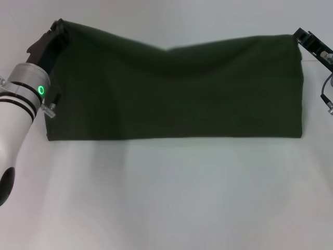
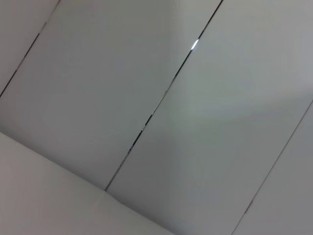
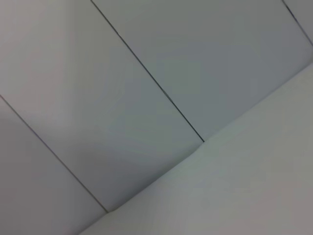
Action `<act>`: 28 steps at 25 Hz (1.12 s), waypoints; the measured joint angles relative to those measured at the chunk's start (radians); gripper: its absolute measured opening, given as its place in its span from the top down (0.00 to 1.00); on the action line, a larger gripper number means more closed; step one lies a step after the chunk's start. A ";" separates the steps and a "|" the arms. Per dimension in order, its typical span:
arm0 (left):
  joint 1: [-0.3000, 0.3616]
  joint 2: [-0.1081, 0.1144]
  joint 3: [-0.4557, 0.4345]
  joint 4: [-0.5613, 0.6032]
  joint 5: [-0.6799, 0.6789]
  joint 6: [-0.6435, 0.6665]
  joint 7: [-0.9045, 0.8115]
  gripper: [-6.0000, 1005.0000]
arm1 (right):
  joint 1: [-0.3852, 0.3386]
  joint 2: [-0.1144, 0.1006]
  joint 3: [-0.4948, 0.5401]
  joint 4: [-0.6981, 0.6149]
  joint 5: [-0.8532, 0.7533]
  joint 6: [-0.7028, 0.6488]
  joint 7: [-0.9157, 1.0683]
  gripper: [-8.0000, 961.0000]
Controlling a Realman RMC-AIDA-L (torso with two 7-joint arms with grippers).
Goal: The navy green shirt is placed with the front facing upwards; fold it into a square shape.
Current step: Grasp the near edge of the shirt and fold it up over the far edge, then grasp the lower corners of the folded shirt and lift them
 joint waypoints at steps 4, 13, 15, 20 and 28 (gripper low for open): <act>0.000 0.000 0.000 0.000 -0.002 0.001 0.012 0.88 | -0.001 -0.001 0.000 0.009 0.029 -0.001 -0.043 0.87; -0.001 0.000 0.002 -0.021 -0.080 0.001 0.017 0.69 | -0.007 -0.001 0.000 0.021 0.062 -0.009 -0.068 0.55; 0.006 0.003 0.010 -0.021 -0.077 -0.003 0.015 0.62 | -0.012 -0.005 -0.004 0.020 0.061 -0.009 -0.060 0.50; 0.060 0.008 0.153 0.018 -0.061 -0.015 -0.110 0.36 | -0.040 -0.019 -0.076 -0.009 0.006 -0.012 0.051 0.39; 0.220 0.013 0.426 0.256 0.247 -0.040 -0.662 0.13 | -0.122 -0.069 -0.298 -0.119 -0.151 -0.079 0.417 0.13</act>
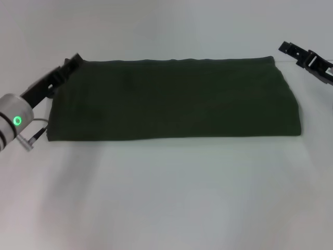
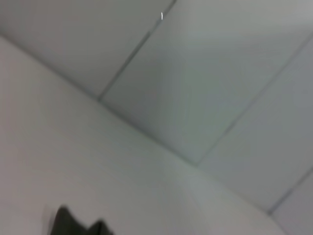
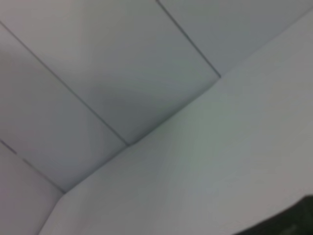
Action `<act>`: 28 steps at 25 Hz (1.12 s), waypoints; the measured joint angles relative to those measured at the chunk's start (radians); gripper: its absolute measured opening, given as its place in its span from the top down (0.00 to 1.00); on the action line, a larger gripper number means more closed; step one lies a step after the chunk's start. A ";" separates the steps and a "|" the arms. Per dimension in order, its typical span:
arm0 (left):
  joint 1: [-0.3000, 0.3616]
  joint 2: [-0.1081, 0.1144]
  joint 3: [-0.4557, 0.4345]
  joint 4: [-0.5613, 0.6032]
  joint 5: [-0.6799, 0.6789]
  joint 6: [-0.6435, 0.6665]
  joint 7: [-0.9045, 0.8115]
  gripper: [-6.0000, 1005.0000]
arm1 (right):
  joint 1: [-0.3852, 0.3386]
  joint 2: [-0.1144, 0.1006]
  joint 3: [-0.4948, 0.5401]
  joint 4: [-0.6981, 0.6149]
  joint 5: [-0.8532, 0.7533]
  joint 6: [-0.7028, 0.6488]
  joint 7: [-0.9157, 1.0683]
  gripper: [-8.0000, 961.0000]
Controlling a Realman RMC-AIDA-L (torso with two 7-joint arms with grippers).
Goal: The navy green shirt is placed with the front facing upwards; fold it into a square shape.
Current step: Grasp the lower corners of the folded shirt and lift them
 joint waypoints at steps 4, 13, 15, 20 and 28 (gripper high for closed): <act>0.045 0.013 0.003 0.098 0.282 0.023 -0.239 0.13 | -0.019 -0.028 -0.017 -0.018 -0.107 -0.063 0.132 0.09; 0.092 0.045 -0.088 0.266 0.681 0.140 -0.428 0.13 | -0.044 -0.058 -0.015 -0.022 -0.251 -0.145 0.215 0.09; 0.096 0.051 -0.102 0.279 0.709 0.145 -0.404 0.13 | -0.052 -0.062 -0.015 -0.023 -0.261 -0.153 0.215 0.09; 0.101 0.049 -0.106 0.279 0.723 0.143 -0.332 0.13 | -0.070 -0.063 -0.018 -0.024 -0.270 -0.161 0.213 0.09; 0.092 0.047 -0.090 0.242 0.753 0.123 -0.314 0.13 | -0.084 -0.061 -0.018 -0.024 -0.271 -0.166 0.211 0.09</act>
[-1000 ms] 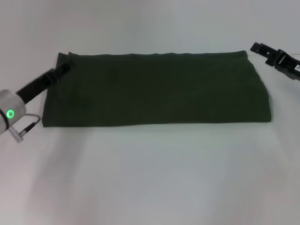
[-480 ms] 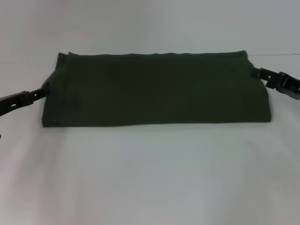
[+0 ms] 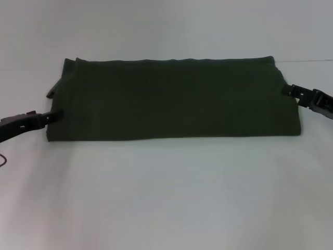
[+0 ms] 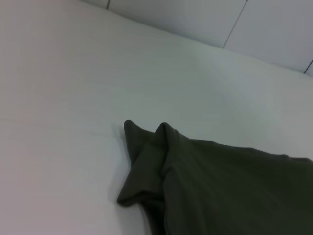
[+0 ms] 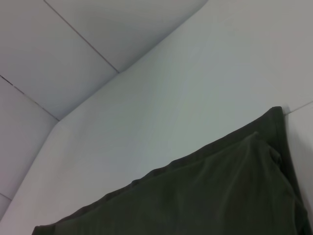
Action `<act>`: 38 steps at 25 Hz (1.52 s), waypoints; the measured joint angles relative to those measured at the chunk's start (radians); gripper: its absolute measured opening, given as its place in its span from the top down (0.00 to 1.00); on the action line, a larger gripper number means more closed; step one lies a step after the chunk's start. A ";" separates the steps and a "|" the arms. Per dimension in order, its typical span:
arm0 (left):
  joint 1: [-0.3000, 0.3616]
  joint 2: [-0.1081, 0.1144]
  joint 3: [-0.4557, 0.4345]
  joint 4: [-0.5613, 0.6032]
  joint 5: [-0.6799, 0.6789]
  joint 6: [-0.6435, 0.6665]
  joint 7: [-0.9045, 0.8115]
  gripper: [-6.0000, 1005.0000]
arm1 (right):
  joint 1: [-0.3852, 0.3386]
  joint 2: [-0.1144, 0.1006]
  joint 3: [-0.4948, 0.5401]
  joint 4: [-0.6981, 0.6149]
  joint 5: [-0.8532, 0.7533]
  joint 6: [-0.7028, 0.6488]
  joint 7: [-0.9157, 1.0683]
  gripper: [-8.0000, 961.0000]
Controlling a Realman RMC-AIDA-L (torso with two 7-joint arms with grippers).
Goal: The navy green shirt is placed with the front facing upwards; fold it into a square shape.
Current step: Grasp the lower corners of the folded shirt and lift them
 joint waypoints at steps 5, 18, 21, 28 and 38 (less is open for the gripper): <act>0.000 -0.003 0.004 -0.010 0.042 -0.022 -0.008 0.13 | -0.001 0.000 -0.001 0.000 -0.001 0.000 -0.001 0.09; -0.013 -0.010 0.054 -0.040 0.050 -0.059 -0.010 0.13 | -0.001 0.003 -0.001 0.000 -0.001 0.001 -0.006 0.09; -0.013 -0.011 0.059 -0.042 0.050 -0.074 -0.011 0.13 | -0.001 0.005 -0.001 0.000 -0.001 0.004 -0.007 0.09; -0.015 -0.010 0.068 -0.047 0.050 -0.071 -0.028 0.13 | 0.005 0.005 -0.001 0.000 -0.013 0.010 -0.009 0.09; -0.019 -0.010 0.083 -0.047 0.055 -0.069 -0.039 0.13 | 0.007 0.005 -0.001 0.000 -0.013 0.012 -0.009 0.09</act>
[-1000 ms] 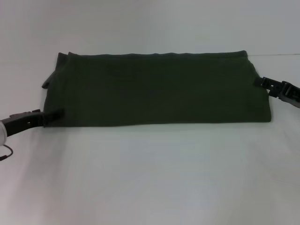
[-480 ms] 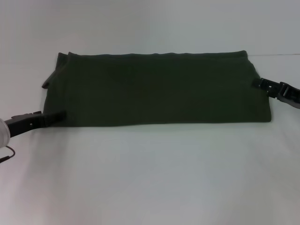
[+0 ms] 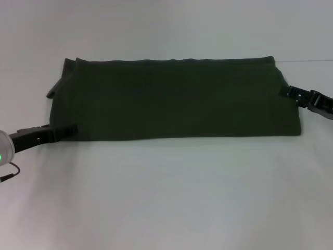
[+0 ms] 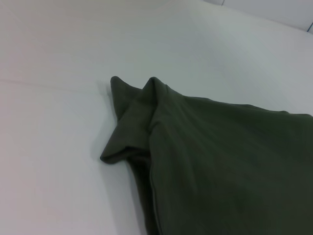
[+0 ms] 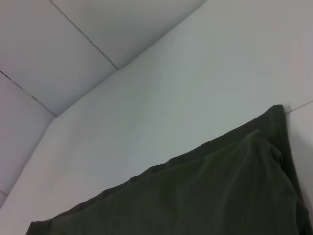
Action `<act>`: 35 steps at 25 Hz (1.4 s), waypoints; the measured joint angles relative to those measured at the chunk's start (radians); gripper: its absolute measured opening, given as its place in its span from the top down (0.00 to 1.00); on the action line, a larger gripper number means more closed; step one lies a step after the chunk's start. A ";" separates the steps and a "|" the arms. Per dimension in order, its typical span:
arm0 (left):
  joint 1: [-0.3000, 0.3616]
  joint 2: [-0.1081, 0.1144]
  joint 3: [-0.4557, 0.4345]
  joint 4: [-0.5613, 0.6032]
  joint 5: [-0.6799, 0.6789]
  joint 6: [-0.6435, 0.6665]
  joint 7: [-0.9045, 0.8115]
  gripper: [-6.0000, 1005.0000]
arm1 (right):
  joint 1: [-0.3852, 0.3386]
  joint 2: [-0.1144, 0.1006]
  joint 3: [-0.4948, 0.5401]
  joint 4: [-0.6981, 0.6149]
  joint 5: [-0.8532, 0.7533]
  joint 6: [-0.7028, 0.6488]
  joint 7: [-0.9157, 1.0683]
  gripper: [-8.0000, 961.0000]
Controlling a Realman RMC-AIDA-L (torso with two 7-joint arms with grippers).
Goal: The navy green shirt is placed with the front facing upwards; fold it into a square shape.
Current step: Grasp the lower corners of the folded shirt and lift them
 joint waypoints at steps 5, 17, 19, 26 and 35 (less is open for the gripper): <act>-0.018 0.004 0.010 0.001 0.081 -0.006 -0.073 0.13 | 0.000 0.000 0.004 0.000 0.000 0.000 0.000 0.09; -0.029 0.000 0.021 0.004 0.122 -0.037 -0.104 0.43 | -0.001 0.003 0.007 -0.008 0.000 0.000 0.000 0.09; -0.029 0.000 0.021 0.005 0.120 -0.037 -0.104 0.50 | -0.002 0.003 0.007 -0.008 0.000 0.000 0.000 0.09; -0.029 0.000 0.015 0.005 0.116 -0.038 -0.104 0.92 | -0.002 0.003 0.008 -0.009 0.000 0.000 0.000 0.09; -0.025 0.000 0.012 0.008 0.114 -0.038 -0.104 0.95 | 0.007 -0.015 0.001 -0.031 -0.023 0.005 0.072 0.09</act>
